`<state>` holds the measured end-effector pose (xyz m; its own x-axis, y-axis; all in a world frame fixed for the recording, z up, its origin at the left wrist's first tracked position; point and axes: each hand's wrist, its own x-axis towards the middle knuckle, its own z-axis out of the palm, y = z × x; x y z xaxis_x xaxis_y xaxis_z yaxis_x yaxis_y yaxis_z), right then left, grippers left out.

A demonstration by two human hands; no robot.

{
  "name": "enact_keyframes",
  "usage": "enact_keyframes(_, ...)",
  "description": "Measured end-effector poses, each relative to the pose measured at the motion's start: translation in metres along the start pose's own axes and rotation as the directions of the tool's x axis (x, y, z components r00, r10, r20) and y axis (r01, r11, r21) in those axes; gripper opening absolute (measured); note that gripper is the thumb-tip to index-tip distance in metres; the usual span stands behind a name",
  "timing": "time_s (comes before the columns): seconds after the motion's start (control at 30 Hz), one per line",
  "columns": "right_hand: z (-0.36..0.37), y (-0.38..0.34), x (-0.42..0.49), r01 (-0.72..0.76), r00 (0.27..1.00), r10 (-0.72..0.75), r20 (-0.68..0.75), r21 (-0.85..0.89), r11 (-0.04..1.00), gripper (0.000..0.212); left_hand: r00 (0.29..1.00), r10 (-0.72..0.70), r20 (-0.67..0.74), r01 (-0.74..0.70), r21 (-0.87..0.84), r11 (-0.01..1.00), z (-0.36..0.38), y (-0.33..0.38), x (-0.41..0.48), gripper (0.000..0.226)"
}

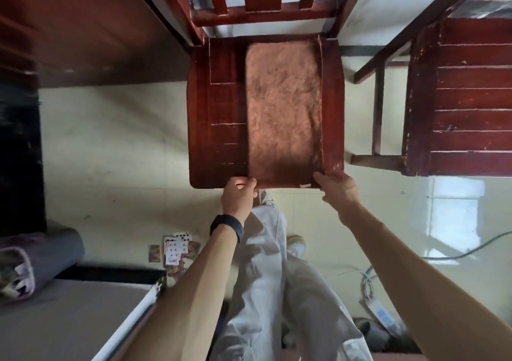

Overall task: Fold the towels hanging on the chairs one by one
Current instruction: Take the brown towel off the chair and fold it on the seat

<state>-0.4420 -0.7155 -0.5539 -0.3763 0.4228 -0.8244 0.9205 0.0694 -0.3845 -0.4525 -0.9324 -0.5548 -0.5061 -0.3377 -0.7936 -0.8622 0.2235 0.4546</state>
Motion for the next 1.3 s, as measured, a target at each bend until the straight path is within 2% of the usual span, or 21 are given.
enact_keyframes(0.1,-0.005,0.005,-0.03,-0.017,0.997,0.008,0.073,0.114,0.993,0.019,0.999,0.013,0.051,-0.012,-0.021,1.0,-0.019,0.0,-0.017,0.014)
enact_keyframes(0.3,-0.016,0.037,-0.099,-0.106,0.992,0.09,0.083,0.209,0.972,0.024,0.994,0.059,0.096,-0.059,-0.001,0.998,-0.061,-0.011,-0.075,0.026)
enact_keyframes(0.43,-0.018,0.043,-0.13,-0.13,0.989,0.105,0.1,0.284,0.95,0.013,0.983,0.017,0.182,-0.009,-0.044,0.999,-0.082,-0.004,-0.099,0.015)
enact_keyframes(0.5,-0.023,0.034,-0.136,-0.1,0.991,0.069,0.119,0.279,0.955,0.006,0.971,0.003,0.237,0.006,-0.038,0.999,-0.088,0.009,-0.098,0.008)
enact_keyframes(0.6,-0.035,0.006,-0.136,0.002,0.987,-0.037,0.158,0.219,0.976,0.023,0.92,-0.005,0.392,0.011,-0.014,1.0,-0.096,0.039,-0.083,0.013)
enact_keyframes(0.67,-0.041,-0.019,-0.127,0.139,0.976,-0.15,0.156,0.078,0.987,0.036,0.873,0.072,0.482,-0.112,0.054,0.992,-0.098,0.062,-0.065,0.026)
enact_keyframes(0.7,-0.043,-0.031,-0.118,0.224,0.966,-0.22,0.137,-0.011,0.975,0.036,0.862,0.137,0.488,-0.219,0.115,0.969,-0.097,0.073,-0.053,0.028)
enact_keyframes(0.77,-0.043,-0.056,-0.097,0.358,0.934,-0.35,0.077,-0.143,0.923,0.022,0.848,0.283,0.447,-0.422,0.248,0.872,-0.09,0.092,-0.027,0.023)
enact_keyframes(0.83,-0.04,-0.076,-0.069,0.427,0.898,-0.439,0.003,-0.244,0.871,0.006,0.842,0.387,0.376,-0.517,0.36,0.776,-0.077,0.113,-0.001,0.024)
enact_keyframes(0.87,-0.037,-0.085,-0.054,0.443,0.883,-0.469,-0.025,-0.284,0.85,0.009,0.835,0.424,0.351,-0.543,0.396,0.741,-0.07,0.124,0.011,0.026)
enact_keyframes(0.93,-0.028,-0.099,-0.023,0.425,0.887,-0.461,-0.041,-0.321,0.846,0.018,0.829,0.447,0.336,-0.558,0.446,0.699,-0.054,0.144,0.034,0.03)
enact_keyframes(1.1,-0.007,-0.121,0.028,0.294,0.95,-0.313,0.0,-0.343,0.892,0.034,0.851,0.407,0.333,-0.526,0.509,0.682,-0.019,0.161,0.082,0.034)
enact_keyframes(1.3,0.004,-0.125,0.054,0.233,0.962,-0.27,-0.039,-0.397,0.888,0.036,0.883,0.403,0.242,-0.468,0.538,0.702,0.002,0.155,0.105,0.033)
